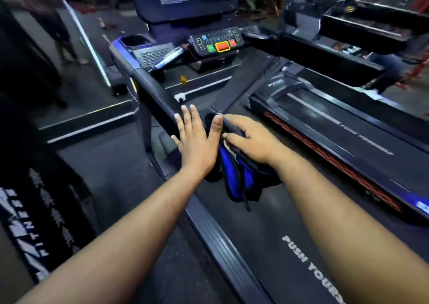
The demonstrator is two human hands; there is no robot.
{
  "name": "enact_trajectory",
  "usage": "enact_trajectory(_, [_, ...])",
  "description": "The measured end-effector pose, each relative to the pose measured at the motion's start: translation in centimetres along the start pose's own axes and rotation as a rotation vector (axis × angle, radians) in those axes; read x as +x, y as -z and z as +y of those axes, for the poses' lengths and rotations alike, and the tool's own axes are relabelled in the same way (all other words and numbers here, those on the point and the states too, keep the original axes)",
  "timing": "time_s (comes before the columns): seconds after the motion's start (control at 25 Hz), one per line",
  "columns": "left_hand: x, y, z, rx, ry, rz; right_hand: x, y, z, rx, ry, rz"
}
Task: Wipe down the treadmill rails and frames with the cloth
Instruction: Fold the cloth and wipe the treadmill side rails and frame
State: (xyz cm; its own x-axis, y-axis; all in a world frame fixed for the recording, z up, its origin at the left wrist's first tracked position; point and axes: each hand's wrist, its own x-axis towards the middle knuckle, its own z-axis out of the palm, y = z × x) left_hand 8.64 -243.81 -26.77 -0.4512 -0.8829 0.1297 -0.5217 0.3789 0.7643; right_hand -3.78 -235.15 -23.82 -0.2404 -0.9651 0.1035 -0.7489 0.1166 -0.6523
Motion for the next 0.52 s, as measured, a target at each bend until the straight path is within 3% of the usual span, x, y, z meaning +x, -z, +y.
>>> enact_trajectory(0.2, [0.1, -1.5, -0.5, -0.078, 0.023, 0.131, 0.4, -2.1, 0.4, 0.311, -0.026, -0.233])
enact_trajectory(0.52, [0.4, -1.8, 0.0, -0.182, 0.15, 0.166, 7.6, -2.7, 2.8, 0.264, 0.203, -0.393])
